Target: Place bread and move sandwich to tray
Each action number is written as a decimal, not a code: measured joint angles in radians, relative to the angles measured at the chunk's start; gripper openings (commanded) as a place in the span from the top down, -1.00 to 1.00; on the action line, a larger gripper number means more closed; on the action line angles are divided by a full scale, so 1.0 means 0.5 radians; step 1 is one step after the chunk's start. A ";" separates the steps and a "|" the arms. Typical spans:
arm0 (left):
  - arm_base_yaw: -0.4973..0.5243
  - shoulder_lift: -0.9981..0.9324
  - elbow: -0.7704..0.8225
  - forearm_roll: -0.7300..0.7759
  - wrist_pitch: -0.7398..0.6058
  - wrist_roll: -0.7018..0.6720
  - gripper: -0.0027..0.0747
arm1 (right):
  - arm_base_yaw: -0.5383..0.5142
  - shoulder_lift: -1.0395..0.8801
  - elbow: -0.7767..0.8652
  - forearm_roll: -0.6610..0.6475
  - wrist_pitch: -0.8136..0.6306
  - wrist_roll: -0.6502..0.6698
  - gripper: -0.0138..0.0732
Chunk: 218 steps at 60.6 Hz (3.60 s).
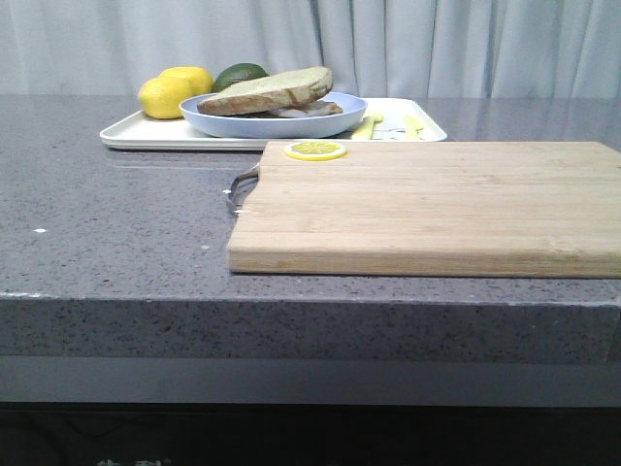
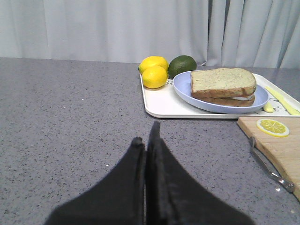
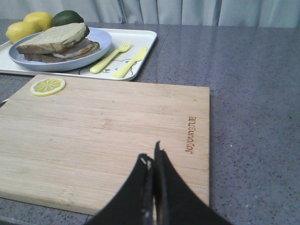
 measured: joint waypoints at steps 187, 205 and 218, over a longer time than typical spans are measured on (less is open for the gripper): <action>0.359 -0.517 0.756 -0.013 -0.262 0.000 0.98 | -0.044 -0.652 0.720 -0.109 -0.256 0.000 0.85; 0.359 -0.517 0.756 -0.013 -0.266 0.000 0.98 | -0.048 -0.656 0.724 -0.053 -0.168 0.000 0.85; 0.359 -0.517 0.756 -0.013 -0.269 0.000 0.98 | -0.048 -0.656 0.724 -0.052 -0.161 0.000 0.85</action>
